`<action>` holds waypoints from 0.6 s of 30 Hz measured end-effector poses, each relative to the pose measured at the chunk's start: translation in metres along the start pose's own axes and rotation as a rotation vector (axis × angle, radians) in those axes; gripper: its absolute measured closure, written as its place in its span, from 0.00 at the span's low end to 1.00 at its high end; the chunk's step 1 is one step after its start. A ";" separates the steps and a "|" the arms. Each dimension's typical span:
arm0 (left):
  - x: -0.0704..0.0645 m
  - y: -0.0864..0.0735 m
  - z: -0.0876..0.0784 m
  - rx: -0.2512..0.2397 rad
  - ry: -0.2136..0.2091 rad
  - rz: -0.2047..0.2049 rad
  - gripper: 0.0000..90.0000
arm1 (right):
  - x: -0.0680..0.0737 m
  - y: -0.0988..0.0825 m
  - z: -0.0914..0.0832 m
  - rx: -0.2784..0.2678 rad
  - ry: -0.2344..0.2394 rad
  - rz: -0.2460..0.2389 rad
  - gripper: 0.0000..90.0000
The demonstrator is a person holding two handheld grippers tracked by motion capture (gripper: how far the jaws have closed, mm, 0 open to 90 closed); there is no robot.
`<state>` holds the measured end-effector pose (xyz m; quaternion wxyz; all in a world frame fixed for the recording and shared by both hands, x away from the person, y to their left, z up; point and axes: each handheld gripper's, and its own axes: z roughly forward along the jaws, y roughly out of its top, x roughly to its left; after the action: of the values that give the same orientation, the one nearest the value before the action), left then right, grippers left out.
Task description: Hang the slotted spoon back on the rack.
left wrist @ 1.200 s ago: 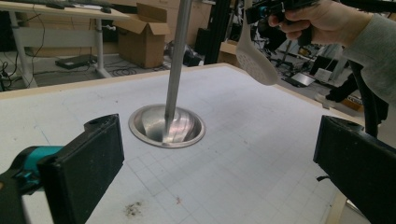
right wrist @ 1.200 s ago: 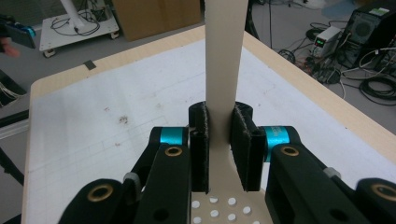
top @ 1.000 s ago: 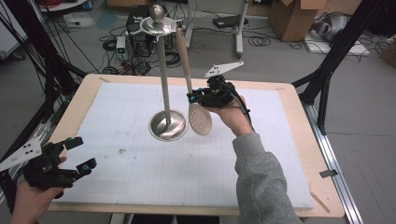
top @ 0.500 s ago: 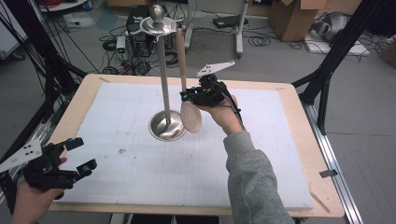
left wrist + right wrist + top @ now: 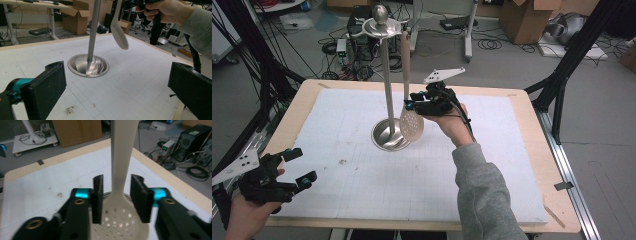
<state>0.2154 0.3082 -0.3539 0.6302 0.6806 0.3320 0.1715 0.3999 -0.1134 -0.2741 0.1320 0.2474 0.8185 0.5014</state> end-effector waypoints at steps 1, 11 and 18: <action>0.000 0.000 0.001 -0.005 -0.002 0.000 0.02 | 0.000 -0.002 0.000 -0.003 -0.005 -0.006 0.60; 0.006 0.000 0.012 -0.009 0.004 -0.011 0.02 | 0.004 -0.021 -0.016 -0.020 0.033 0.012 0.19; 0.005 0.001 0.017 -0.006 -0.003 -0.004 0.02 | 0.009 -0.033 -0.020 -0.048 0.089 0.014 0.12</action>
<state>0.2303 0.2983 -0.3567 0.6332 0.6782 0.3317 0.1703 0.3738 -0.1357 -0.2936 0.0980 0.2273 0.8095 0.5324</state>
